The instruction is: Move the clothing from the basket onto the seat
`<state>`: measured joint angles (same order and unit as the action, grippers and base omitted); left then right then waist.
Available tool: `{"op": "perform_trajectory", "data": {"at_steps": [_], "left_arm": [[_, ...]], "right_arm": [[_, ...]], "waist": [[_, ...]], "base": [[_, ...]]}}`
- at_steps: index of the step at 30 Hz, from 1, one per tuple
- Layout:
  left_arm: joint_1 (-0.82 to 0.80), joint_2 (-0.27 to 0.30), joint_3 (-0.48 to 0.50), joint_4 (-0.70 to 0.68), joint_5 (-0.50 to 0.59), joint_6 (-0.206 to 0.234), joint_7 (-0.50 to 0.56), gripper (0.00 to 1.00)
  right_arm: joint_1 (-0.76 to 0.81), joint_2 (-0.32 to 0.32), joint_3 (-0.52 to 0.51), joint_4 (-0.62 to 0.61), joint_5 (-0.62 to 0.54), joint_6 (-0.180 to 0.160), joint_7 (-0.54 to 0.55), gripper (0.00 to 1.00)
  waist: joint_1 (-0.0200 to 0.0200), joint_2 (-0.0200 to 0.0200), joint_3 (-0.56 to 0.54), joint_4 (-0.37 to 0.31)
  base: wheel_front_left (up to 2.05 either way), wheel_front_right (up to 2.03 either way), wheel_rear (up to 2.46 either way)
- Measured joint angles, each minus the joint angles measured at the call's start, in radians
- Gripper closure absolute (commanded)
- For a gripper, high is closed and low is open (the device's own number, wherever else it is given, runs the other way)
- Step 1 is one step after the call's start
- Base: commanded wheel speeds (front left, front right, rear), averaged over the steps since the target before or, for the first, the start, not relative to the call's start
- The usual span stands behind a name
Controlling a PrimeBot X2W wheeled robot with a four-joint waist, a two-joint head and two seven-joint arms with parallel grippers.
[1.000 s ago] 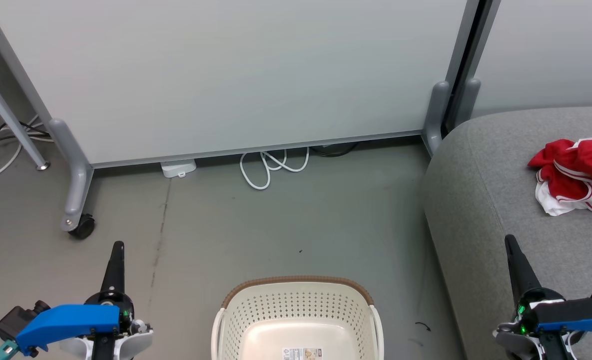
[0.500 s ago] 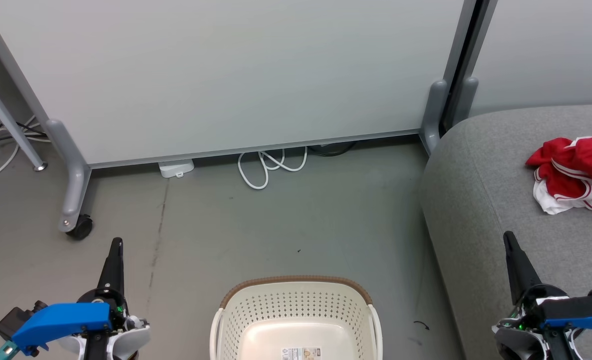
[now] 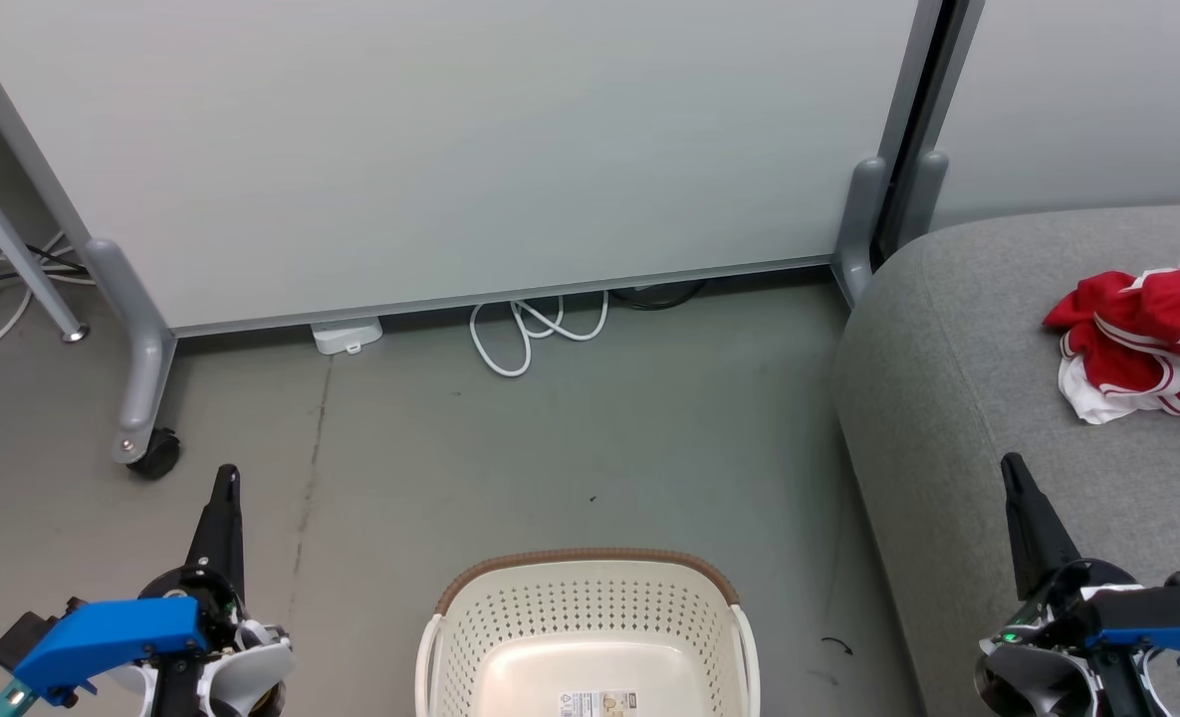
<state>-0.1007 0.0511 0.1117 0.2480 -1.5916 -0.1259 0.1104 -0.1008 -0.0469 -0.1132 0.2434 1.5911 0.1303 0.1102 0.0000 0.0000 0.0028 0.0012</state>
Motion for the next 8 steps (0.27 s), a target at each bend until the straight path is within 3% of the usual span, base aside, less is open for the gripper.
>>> {"op": "perform_trajectory", "data": {"at_steps": [8], "left_arm": [[-0.003,0.0,0.002,-0.001,-0.02,-0.003,0.004,1.0]], "right_arm": [[-0.003,0.0,0.0,0.001,0.021,0.0,0.003,1.0]], "waist": [[0.0,0.0,0.0,-0.001]], "base": [[0.0,0.0,0.0]]}}
